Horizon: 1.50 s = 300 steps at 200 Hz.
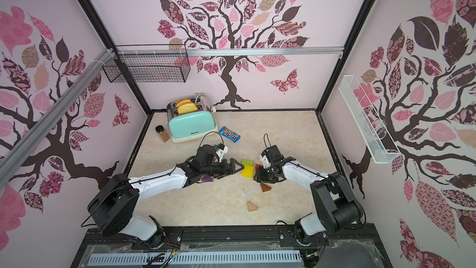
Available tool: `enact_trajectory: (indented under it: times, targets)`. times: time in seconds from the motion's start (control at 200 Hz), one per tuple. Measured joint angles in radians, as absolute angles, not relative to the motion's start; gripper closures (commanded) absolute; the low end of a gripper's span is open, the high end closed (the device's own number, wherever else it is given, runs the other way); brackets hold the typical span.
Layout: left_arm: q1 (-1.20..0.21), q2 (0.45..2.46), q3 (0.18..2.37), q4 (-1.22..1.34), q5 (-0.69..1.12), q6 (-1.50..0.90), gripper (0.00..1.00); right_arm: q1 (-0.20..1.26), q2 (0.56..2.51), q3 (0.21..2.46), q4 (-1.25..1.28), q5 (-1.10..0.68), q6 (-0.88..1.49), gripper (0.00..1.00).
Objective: Assemble a piece of candy with building blocks
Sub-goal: Adjust the building blocks at the center of the board.
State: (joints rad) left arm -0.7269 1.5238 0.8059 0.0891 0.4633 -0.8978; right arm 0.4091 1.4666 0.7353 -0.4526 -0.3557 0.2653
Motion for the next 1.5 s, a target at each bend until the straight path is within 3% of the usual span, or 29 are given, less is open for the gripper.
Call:
enact_trajectory:
  times: [0.705, 1.025, 1.25, 1.501]
  targets:
    - [-0.726, 1.524, 0.806, 0.081, 0.453, -0.896, 0.02, 0.41, 1.508, 0.739, -0.403, -0.356, 0.262, 0.48]
    - [-0.726, 1.523, 0.807, 0.067, 0.453, -0.889, 0.02, 0.414, 1.402, 0.899, -0.575, -0.258, 0.178, 0.45]
    - [-0.726, 1.516, 0.833, 0.017, 0.447, -0.867, 0.02, 0.397, 1.598, 1.161, -0.618, -0.133, 0.061, 0.48]
    - [-0.722, 1.472, 0.845, -0.029, 0.427, -0.847, 0.02, 0.382, 1.831, 1.303, -0.646, -0.047, -0.017, 0.53]
